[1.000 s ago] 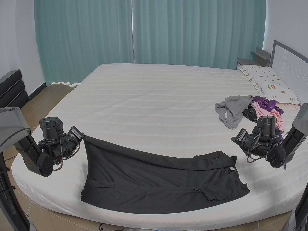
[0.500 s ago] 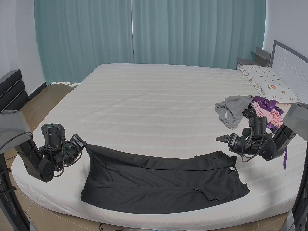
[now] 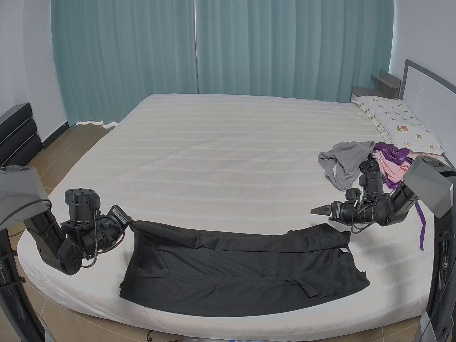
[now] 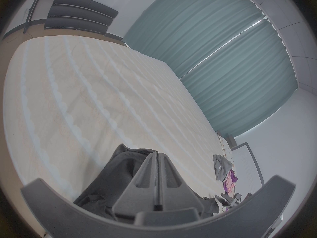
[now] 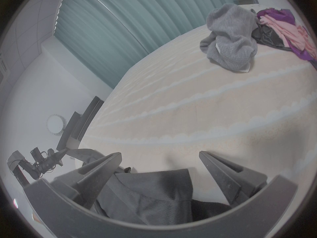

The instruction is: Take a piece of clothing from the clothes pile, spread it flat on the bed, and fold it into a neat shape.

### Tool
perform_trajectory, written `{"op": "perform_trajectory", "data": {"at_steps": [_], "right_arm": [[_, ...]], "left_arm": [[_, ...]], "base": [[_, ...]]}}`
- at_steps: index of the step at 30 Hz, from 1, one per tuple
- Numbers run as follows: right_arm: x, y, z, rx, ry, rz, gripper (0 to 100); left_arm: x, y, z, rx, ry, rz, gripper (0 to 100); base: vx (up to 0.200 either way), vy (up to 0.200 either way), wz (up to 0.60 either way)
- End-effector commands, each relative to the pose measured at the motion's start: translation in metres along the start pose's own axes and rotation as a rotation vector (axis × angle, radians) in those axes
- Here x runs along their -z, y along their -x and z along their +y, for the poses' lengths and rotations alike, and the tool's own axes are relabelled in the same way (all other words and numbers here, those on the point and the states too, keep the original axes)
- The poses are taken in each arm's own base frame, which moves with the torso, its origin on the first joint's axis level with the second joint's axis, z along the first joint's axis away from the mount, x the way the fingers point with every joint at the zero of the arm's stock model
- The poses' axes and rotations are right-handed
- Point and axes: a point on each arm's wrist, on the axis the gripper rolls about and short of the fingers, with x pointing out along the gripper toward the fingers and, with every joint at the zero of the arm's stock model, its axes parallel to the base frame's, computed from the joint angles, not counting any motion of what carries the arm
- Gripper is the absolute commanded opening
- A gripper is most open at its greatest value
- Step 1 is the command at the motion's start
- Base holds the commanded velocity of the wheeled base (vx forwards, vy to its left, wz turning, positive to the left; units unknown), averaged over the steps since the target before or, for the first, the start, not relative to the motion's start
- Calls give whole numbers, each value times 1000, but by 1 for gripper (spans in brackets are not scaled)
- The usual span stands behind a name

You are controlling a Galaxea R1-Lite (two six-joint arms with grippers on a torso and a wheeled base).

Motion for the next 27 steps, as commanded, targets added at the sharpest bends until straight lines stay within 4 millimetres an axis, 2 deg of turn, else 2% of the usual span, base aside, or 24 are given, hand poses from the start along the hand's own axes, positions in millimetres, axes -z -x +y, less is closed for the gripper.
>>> {"op": "perform_trajectory", "data": {"at_steps": [1, 16, 17, 27], "right_arm": [[7, -7, -16, -13, -11, 24, 100], [8, -10, -25, -69, -27, 39, 100], [8, -9, -25, -74, -27, 40, 0], [7, 2, -26, -84, -38, 39, 0]], "left_arm": [[6, 1, 0, -1, -6, 20, 0], [4, 2, -2, 16, -6, 4, 0], [4, 2, -2, 16, -5, 4, 0], [3, 0, -1, 13, -4, 2, 0]], "base": [[0, 0, 0], [0, 0, 0], [0, 0, 0], [0, 0, 0]]}}
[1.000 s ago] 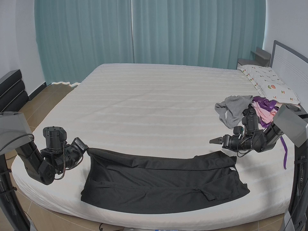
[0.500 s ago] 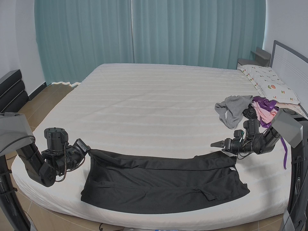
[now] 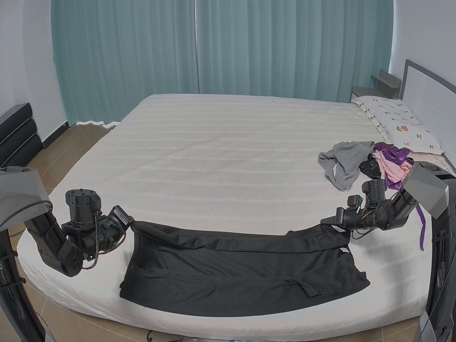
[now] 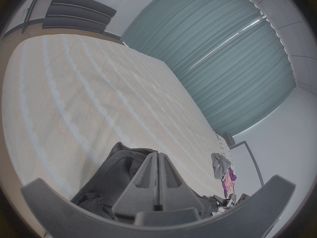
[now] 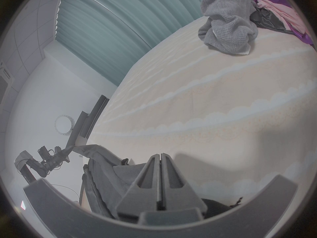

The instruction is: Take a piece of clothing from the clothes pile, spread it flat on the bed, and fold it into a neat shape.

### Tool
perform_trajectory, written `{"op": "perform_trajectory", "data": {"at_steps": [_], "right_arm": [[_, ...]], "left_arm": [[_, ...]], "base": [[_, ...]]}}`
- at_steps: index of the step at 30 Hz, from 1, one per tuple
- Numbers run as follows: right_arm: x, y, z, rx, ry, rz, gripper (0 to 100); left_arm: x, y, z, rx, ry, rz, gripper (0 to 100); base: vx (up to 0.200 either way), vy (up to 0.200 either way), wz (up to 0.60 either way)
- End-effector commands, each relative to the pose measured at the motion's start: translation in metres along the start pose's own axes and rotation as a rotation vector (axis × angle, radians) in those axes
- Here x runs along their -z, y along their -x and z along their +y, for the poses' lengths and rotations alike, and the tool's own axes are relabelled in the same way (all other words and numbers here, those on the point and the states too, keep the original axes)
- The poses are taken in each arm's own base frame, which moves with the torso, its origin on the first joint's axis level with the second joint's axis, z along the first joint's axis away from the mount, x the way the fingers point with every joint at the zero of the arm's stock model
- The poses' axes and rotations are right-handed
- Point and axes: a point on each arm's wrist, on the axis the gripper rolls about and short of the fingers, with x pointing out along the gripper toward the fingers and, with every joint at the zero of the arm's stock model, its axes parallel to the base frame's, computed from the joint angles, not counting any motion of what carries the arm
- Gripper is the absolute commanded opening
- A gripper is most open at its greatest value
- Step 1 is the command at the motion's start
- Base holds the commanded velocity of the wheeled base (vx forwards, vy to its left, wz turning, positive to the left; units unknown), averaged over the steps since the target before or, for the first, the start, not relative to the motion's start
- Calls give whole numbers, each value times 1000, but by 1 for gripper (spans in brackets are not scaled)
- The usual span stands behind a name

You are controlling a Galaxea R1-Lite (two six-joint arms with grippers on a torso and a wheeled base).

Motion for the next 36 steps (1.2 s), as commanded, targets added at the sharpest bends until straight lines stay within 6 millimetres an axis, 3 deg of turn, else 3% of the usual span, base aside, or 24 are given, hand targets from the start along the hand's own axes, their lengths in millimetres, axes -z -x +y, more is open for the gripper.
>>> {"op": "perform_trajectory", "data": {"at_steps": [1, 12, 20, 36], "right_arm": [[-3, 7, 1, 1, 1, -11, 0], [-11, 41, 17, -47, 7, -39, 0], [-12, 81, 48, -66, 53, -97, 0], [-35, 94, 58, -36, 81, -340, 0]], "left_arm": [[0, -1, 1, -1, 1, -3, 0], [-2, 1, 0, 1, 2, -10, 0], [-17, -4, -1, 24, 12, -69, 0], [-38, -21, -17, 95, 11, -140, 0]], "base": [[0, 0, 0], [0, 0, 0], [0, 0, 0], [0, 0, 0]]}}
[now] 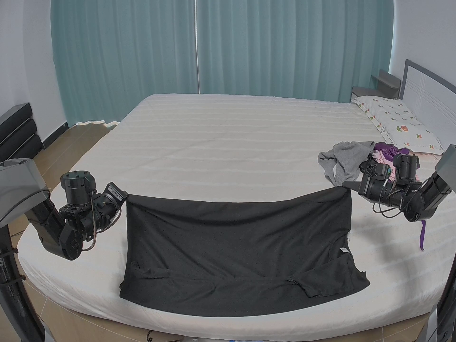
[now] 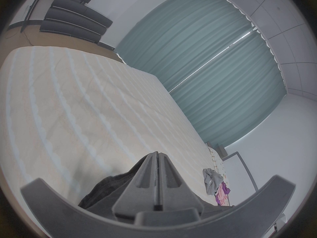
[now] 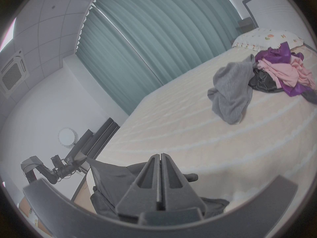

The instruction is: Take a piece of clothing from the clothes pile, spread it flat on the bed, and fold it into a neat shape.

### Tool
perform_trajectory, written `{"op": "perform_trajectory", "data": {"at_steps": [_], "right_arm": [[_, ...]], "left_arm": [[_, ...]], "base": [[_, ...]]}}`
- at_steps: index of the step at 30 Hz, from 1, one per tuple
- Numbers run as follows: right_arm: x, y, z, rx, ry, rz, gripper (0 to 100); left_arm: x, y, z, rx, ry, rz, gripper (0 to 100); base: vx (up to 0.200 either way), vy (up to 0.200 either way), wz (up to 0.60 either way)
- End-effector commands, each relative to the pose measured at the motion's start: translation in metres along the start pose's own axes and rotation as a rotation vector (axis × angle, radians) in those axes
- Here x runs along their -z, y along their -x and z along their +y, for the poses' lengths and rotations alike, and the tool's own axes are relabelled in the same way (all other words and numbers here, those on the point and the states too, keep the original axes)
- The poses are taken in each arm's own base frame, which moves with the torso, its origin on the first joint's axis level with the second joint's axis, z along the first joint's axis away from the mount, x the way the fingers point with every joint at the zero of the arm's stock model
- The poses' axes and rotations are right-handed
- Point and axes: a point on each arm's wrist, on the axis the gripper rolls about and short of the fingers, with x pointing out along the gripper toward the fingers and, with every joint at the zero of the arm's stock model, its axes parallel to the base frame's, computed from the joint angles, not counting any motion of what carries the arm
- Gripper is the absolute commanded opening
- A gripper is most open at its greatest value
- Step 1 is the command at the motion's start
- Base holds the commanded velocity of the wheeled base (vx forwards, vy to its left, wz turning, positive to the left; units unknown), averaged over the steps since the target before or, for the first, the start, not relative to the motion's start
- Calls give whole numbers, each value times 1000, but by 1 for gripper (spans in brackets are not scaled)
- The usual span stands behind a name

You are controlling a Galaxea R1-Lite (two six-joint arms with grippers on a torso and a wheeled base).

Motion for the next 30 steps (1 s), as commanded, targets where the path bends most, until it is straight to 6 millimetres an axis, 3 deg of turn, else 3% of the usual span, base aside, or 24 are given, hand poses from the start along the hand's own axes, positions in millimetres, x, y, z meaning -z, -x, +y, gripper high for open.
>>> {"op": "perform_trajectory", "data": {"at_steps": [1, 9, 16, 26, 30], "right_arm": [[-1, 2, 3, -4, -2, -21, 0], [26, 28, 1, 14, -38, 35, 0], [61, 54, -2, -2, -31, 146, 0], [114, 59, -23, 33, -72, 311, 0], [125, 56, -29, 44, -77, 347, 0]], "left_arm": [[0, -4, 0, 4, 1, -3, 0], [9, 10, 19, -61, 7, 35, 0], [30, 33, 41, -90, -71, 154, 0], [59, 37, 68, -160, -88, 267, 0], [64, 38, 73, -178, -88, 286, 0]], "base": [[0, 0, 0], [0, 0, 0], [0, 0, 0], [0, 0, 0], [0, 0, 0]]}}
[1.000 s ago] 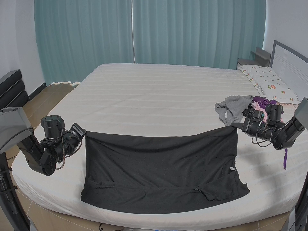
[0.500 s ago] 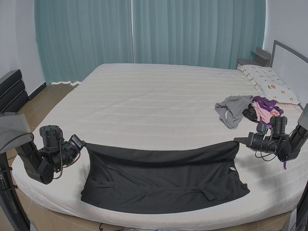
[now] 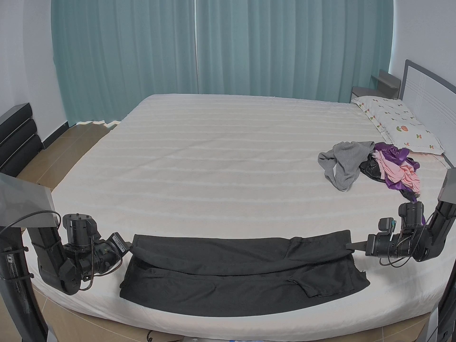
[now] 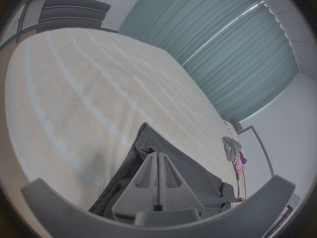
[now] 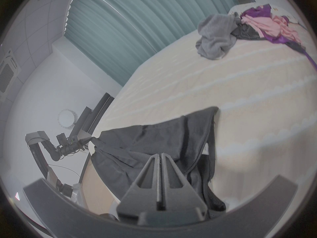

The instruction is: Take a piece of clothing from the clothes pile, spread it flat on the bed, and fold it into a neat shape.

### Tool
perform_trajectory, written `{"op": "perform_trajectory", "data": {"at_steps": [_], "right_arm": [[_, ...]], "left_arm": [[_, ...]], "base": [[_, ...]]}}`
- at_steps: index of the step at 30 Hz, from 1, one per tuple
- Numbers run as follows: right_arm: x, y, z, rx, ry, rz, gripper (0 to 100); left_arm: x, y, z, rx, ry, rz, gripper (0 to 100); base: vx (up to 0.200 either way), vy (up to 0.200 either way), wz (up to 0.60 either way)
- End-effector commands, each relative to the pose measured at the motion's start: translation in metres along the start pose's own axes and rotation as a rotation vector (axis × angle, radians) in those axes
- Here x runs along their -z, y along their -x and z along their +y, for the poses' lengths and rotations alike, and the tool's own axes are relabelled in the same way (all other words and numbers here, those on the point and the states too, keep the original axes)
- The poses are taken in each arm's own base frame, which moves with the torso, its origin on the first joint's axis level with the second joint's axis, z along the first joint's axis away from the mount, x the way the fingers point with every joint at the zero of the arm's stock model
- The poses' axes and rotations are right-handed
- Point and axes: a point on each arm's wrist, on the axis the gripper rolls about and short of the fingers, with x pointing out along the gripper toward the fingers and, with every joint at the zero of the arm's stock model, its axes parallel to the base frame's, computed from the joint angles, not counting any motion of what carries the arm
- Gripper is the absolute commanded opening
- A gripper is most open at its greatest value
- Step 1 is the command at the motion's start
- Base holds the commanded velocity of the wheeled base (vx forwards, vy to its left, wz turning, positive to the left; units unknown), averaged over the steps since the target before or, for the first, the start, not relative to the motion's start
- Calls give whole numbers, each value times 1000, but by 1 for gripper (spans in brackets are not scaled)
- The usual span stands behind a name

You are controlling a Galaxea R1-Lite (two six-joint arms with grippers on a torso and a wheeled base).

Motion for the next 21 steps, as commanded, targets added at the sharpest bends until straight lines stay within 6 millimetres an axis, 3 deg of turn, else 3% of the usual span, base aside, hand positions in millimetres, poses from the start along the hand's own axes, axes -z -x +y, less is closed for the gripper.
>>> {"op": "perform_trajectory", "data": {"at_steps": [1, 5, 6, 7, 8, 17, 19, 21], "right_arm": [[23, -13, -16, 16, -45, 84, 0], [26, -16, -19, 18, -44, 97, 0], [26, -16, -19, 20, -43, 96, 0], [26, -16, -19, 19, -41, 93, 0], [25, -16, -19, 19, -41, 91, 100], [3, 0, -17, 22, -35, -2, 100], [-17, 5, -10, 23, -121, -70, 100], [-20, 2, -11, 42, -162, -83, 100]], "left_arm": [[13, -6, 11, -44, 6, 54, 0], [14, -6, 11, -46, 6, 60, 0], [14, -7, 11, -45, 5, 61, 100], [14, -7, 11, -45, 5, 61, 100], [14, -7, 11, -45, 5, 61, 100], [2, -2, 6, -20, 11, 10, 100], [-13, -7, 1, 7, 20, -43, 100], [-19, -13, -2, 22, 17, -60, 100]], "base": [[0, 0, 0], [0, 0, 0], [0, 0, 0], [0, 0, 0], [0, 0, 0], [0, 0, 0], [0, 0, 0], [0, 0, 0]]}}
